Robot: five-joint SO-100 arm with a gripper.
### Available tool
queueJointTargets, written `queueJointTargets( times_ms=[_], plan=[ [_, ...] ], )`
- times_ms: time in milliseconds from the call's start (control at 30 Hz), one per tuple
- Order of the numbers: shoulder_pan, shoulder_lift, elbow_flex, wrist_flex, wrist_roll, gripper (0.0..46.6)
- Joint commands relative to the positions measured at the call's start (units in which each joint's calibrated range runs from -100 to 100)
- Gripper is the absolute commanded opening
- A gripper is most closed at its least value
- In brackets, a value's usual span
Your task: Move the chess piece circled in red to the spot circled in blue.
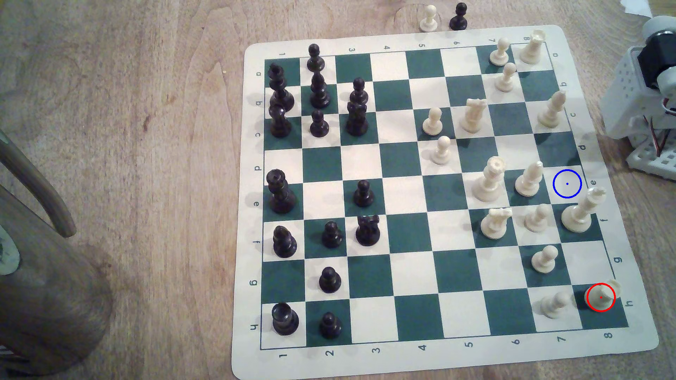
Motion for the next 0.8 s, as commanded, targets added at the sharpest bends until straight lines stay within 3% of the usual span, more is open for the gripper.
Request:
queueJointTargets(
  times_ms=[0,33,67,233,500,767],
  plan=[
    [-8.21,2.01,-15.11,36.11,-5.23,3.6],
    [-8.76,2.27,-15.56,37.42,-5.27,3.0],
    [-13.45,4.22,-18.65,47.00,-6.30,0.2],
    [-20.65,16.10,-28.80,69.61,-9.23,0.2],
    [-34.88,32.66,-32.06,82.79,-10.74,0.5],
    [-42.62,48.87,-33.97,83.78,-12.16,1.8]
  ],
)
